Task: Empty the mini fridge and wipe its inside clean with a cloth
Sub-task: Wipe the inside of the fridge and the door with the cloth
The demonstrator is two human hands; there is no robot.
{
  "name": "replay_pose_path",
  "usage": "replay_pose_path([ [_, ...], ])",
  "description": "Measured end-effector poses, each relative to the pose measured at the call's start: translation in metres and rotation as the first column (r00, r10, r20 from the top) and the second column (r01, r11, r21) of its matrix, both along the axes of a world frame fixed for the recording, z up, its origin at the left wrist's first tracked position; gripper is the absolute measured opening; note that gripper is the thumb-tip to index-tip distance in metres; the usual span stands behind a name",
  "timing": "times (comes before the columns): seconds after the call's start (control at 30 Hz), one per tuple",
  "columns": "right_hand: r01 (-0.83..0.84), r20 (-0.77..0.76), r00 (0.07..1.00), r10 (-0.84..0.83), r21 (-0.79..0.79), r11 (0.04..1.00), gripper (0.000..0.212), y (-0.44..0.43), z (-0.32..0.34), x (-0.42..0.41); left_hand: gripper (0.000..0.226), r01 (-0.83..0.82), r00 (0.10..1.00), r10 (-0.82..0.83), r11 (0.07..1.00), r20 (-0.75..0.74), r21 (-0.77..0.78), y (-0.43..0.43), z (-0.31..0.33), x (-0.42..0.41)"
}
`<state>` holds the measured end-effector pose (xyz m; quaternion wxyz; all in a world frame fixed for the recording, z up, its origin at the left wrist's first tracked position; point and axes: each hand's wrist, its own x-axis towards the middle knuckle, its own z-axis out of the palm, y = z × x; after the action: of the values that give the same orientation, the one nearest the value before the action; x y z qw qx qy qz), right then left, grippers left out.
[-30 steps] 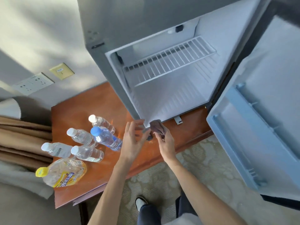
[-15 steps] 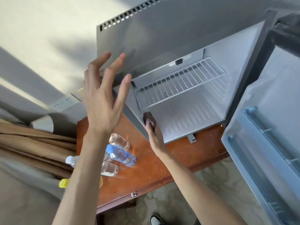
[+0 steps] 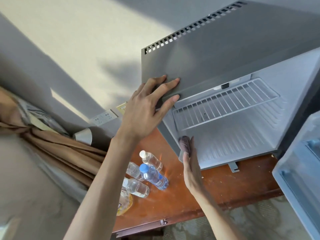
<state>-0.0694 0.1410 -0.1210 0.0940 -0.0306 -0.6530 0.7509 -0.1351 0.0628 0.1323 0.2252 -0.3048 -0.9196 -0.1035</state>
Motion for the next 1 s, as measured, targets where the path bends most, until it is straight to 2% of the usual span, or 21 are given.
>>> replay_pose_path([
  [0.07,0.017,0.058,0.998,-0.015,-0.044,0.999,0.061,-0.001,-0.004,-0.012,0.048,0.029,0.996,-0.028,1.0,0.088,-0.005,0.002,0.008,-0.007],
  [0.13,-0.016,0.08,0.997,0.017,-0.019,1.0,0.069,0.003,-0.01,-0.036,0.049,0.043,0.986,-0.041,0.999,0.164,-0.012,0.005,0.014,-0.014],
  [0.27,-0.108,0.132,0.983,0.127,-0.138,0.984,0.04,0.022,-0.014,-0.094,0.045,0.01,0.959,-0.006,1.0,0.282,-0.014,0.013,0.019,-0.02],
  [0.33,-0.109,0.138,0.981,0.137,-0.19,0.976,0.035,0.024,-0.013,-0.109,0.045,-0.014,0.951,0.03,0.998,0.308,-0.053,0.017,0.021,-0.018],
  [0.4,-0.105,0.142,0.981,0.131,-0.177,0.979,0.033,0.022,-0.012,-0.098,0.046,-0.035,0.939,0.061,0.996,0.34,-0.082,0.019,0.023,-0.017],
  [0.47,-0.089,0.117,0.987,0.114,-0.201,0.976,0.036,0.017,-0.012,-0.065,0.047,-0.052,0.936,0.081,0.994,0.341,-0.094,0.022,0.026,-0.014],
  [0.6,-0.126,0.126,0.979,0.158,-0.228,0.965,0.058,-0.002,-0.041,-0.034,0.048,-0.066,0.942,0.096,0.993,0.323,-0.102,0.024,0.028,-0.007],
  [0.73,-0.079,0.246,0.96,0.137,-0.232,0.969,0.039,0.0,-0.039,-0.081,0.048,-0.066,0.94,0.097,0.992,0.328,-0.103,0.024,0.029,-0.007],
  [0.8,-0.13,0.206,0.962,0.178,-0.225,0.966,0.042,0.007,-0.02,-0.105,0.047,-0.069,0.935,0.097,0.993,0.341,-0.091,0.024,0.027,-0.01],
  [0.87,-0.153,0.204,0.956,0.21,-0.261,0.953,0.057,0.01,-0.011,-0.129,0.047,-0.08,0.929,0.101,0.994,0.356,-0.074,0.023,0.026,-0.012],
  [0.93,-0.15,0.261,0.937,0.232,-0.3,0.942,0.055,0.013,-0.023,-0.148,0.048,-0.089,0.924,0.106,0.994,0.367,-0.061,0.023,0.025,-0.013],
  [1.0,-0.174,0.276,0.931,0.241,-0.247,0.953,0.051,0.012,-0.023,-0.137,0.048,-0.096,0.922,0.114,0.993,0.369,-0.066,0.025,0.026,-0.013],
])
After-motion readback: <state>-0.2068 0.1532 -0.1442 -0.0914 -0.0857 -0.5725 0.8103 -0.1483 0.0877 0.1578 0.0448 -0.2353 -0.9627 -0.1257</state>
